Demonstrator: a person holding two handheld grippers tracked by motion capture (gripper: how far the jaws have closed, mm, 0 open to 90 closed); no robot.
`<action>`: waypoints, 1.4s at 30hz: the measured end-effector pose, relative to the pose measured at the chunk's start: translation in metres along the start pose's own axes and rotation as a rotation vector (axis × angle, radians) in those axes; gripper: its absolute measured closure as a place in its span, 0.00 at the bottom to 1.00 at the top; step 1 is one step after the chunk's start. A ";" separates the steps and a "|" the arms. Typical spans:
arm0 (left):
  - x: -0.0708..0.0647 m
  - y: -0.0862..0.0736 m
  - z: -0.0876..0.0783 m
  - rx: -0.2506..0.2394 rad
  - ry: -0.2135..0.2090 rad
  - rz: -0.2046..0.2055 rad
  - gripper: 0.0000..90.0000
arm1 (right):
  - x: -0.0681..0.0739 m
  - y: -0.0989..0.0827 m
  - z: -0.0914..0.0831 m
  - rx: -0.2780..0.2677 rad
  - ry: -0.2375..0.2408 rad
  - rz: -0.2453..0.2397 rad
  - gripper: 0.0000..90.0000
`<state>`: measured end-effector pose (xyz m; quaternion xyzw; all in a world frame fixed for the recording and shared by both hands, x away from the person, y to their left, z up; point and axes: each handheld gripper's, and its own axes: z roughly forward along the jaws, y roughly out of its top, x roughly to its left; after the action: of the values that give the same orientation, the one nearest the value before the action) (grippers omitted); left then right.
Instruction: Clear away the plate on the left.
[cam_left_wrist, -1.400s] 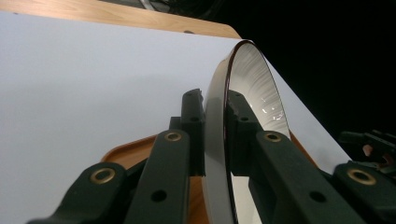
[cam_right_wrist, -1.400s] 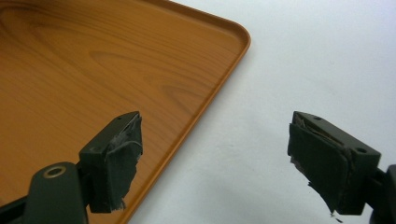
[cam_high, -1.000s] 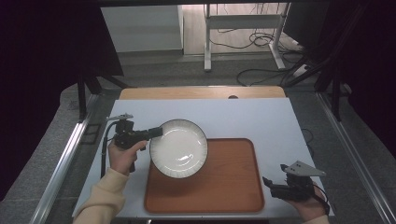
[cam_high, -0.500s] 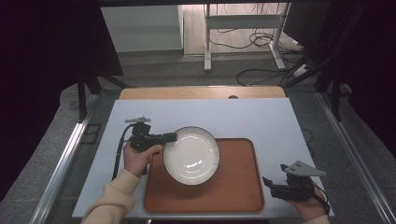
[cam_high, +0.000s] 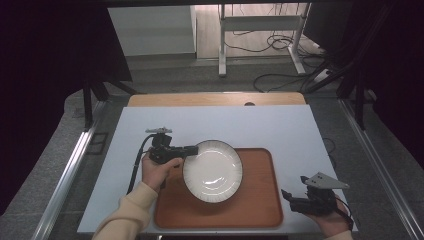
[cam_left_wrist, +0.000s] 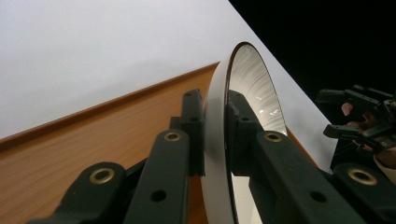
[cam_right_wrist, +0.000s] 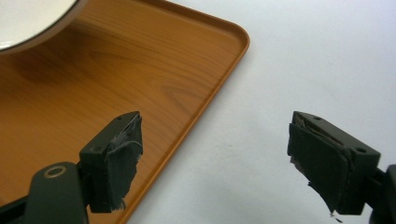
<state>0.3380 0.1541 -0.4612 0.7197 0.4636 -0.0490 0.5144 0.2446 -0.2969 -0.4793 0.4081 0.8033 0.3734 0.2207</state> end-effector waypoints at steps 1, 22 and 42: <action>0.000 0.000 0.003 0.005 0.000 0.002 0.89 | 0.000 0.000 0.000 -0.001 0.000 0.000 0.20; 0.006 -0.015 0.031 0.099 0.013 -0.011 0.89 | 0.000 0.000 -0.001 -0.003 -0.001 -0.002 0.20; 0.021 -0.023 0.050 0.175 0.152 0.036 0.84 | 0.001 -0.001 0.002 0.009 0.002 -0.010 0.20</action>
<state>0.3539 0.1288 -0.5125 0.7719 0.4821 -0.0254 0.4138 0.2448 -0.2956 -0.4816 0.4049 0.8070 0.3692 0.2200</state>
